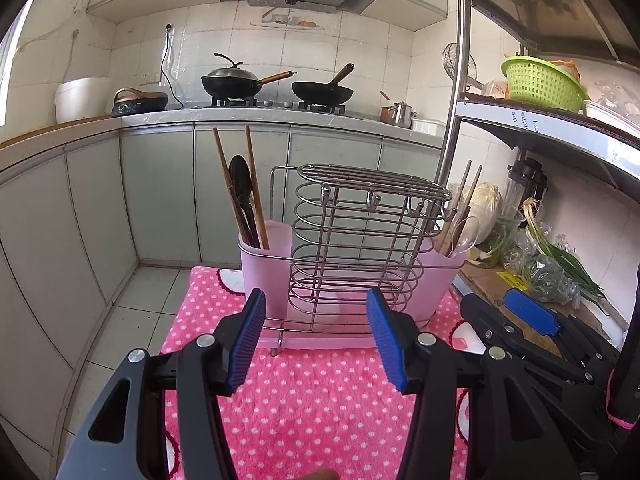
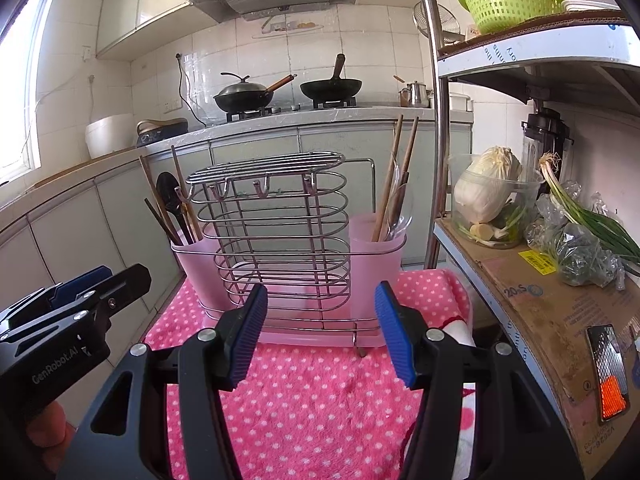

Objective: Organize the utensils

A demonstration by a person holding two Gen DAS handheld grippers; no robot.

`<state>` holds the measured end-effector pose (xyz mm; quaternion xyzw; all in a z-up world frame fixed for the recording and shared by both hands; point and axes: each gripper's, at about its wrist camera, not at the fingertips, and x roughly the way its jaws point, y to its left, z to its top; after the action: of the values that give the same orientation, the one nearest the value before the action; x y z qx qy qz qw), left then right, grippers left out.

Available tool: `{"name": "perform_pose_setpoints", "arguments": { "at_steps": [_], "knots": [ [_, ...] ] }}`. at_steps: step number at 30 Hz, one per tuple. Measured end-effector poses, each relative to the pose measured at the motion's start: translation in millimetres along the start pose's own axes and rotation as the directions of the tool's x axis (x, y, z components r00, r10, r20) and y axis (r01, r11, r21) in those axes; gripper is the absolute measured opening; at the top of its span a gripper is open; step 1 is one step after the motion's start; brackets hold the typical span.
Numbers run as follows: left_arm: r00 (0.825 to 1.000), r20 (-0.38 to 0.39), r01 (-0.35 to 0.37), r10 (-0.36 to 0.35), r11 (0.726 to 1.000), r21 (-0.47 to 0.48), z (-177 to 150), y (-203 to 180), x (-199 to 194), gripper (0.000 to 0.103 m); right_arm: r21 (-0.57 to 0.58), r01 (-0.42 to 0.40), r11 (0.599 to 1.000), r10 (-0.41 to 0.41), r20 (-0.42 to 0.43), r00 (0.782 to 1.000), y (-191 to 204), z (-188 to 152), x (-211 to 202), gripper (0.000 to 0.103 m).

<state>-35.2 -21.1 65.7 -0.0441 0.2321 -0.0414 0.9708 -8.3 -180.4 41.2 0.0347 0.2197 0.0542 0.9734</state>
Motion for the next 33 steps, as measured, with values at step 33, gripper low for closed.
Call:
{"name": "perform_pose_setpoints", "arguments": {
  "at_steps": [33],
  "knots": [
    [1.000,-0.014,-0.007,0.007,1.000,-0.001,-1.6,1.1,6.6,0.052,0.000,-0.006,1.000,0.006,-0.010,1.000,-2.0,-0.5,5.8,0.057]
  ]
}}
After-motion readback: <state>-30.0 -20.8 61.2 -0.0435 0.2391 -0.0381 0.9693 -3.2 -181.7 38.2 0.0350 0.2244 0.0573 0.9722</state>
